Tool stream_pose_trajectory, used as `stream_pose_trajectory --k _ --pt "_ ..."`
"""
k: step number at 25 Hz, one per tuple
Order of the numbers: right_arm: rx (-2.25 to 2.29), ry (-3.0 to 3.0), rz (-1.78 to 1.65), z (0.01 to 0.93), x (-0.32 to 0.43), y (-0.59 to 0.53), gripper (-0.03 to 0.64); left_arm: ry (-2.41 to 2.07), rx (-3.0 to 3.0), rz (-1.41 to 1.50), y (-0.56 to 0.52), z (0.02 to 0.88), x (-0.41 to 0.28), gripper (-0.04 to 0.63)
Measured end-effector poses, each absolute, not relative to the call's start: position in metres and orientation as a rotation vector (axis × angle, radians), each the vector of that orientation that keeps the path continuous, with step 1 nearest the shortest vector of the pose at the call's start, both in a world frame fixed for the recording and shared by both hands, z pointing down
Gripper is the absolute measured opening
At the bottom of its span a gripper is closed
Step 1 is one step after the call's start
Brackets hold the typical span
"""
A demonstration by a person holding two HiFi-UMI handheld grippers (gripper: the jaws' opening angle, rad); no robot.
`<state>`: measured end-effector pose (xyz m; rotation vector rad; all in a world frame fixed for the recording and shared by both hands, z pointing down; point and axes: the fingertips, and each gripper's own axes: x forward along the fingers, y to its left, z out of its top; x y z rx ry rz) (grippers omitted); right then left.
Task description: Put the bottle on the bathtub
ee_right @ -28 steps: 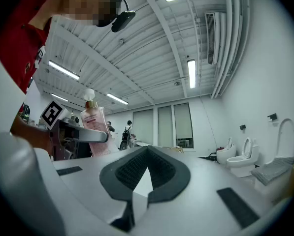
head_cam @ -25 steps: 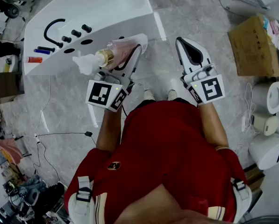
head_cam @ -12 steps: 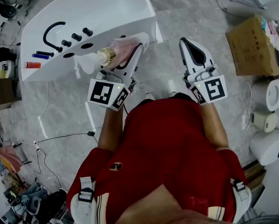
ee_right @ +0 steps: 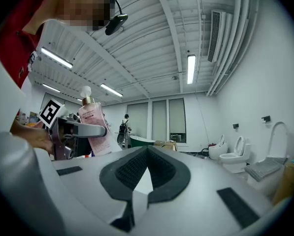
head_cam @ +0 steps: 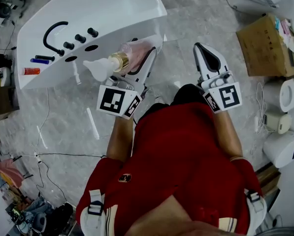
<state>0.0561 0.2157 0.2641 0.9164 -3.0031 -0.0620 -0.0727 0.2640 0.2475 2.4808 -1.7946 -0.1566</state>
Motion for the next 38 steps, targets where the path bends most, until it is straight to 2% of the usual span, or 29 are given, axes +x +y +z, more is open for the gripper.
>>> stream_pose_trajectory --k 12,38 --pt "0.887 -2.998 -0.015 0.278 0.039 0.18 -0.003 -1.843 2.426 -0.152 0.234 0.255 -0.101 0.225" --pt "0.672 -3.112 -0.022 0.277 0.03 -0.05 -0.003 -2.026 2.228 0.032 0.031 0.276 -0.105 0.225"
